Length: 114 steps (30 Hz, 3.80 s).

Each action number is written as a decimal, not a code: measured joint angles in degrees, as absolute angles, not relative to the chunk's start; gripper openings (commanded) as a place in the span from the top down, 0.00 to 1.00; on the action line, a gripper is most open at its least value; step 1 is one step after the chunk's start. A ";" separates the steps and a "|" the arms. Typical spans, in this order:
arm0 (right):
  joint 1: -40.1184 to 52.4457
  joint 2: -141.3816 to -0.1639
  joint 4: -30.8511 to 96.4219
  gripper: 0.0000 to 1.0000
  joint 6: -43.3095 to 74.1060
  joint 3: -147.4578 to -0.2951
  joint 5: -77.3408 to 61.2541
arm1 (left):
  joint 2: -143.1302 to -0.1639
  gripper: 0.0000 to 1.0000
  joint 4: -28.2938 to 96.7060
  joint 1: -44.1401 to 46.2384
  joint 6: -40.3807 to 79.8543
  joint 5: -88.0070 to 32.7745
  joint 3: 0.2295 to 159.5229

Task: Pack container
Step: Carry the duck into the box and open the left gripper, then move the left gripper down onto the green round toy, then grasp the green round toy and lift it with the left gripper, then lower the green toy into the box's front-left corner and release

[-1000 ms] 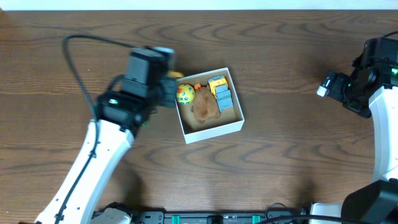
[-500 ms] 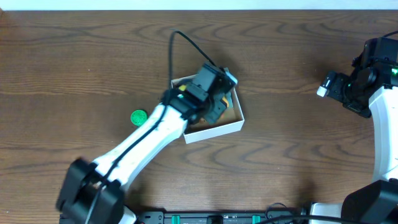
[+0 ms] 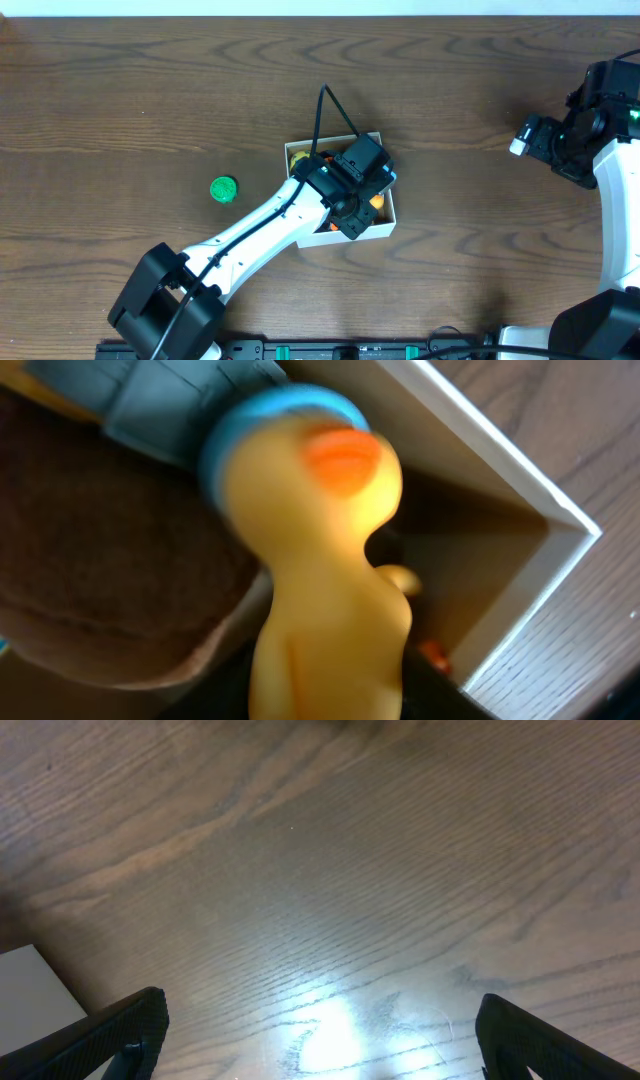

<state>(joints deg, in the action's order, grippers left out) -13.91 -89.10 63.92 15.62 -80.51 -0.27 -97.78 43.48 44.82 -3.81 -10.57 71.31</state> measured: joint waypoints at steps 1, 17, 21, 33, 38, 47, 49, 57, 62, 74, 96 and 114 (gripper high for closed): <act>-13.91 -89.10 63.92 0.01 15.62 -80.51 -0.27 | -97.78 0.33 43.51 44.77 -3.73 -10.46 71.31; -13.91 -89.10 63.99 0.01 15.42 -80.51 -0.25 | -83.92 0.10 45.69 36.36 -2.61 -1.76 72.07; -13.91 -89.10 63.99 0.01 15.40 -80.51 -0.25 | -78.43 0.03 47.00 27.24 -1.65 1.48 73.23; -13.91 -89.10 64.05 0.01 15.38 -80.51 -0.25 | -91.02 0.02 49.82 -0.54 12.69 -3.03 73.38; -13.91 -89.10 64.03 0.01 15.38 -80.51 -0.25 | -100.60 0.02 51.57 -1.98 14.41 -6.72 73.38; -13.91 -89.10 64.14 0.01 15.38 -80.51 -0.25 | -111.83 0.02 52.60 -1.80 15.22 -9.52 73.36; -13.91 -89.10 64.27 0.01 15.38 -80.51 -0.25 | -112.42 0.02 52.58 -1.80 15.22 -9.74 73.36; -13.91 -89.10 64.49 0.01 15.38 -80.51 -0.25 | -113.27 0.01 52.29 -1.80 15.22 -9.74 73.36; -13.91 -89.10 64.51 0.01 15.38 -80.51 -0.25 | -113.27 0.27 52.29 -1.80 15.81 -9.76 73.32; -13.91 -89.10 64.49 0.01 15.25 -80.51 -0.25 | -113.27 0.58 52.29 -1.78 15.68 -9.72 73.23; -13.91 -89.10 64.51 0.01 15.25 -80.51 -0.25 | -86.72 0.75 53.76 12.43 15.38 -10.04 79.72; -13.91 -89.10 64.55 0.01 15.22 -80.51 -0.25 | -87.24 0.75 56.60 36.14 15.20 -6.13 68.64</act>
<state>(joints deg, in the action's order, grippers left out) -13.91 -89.10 64.55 15.22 -80.51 -0.25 -87.24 56.60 36.14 15.20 -6.13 68.64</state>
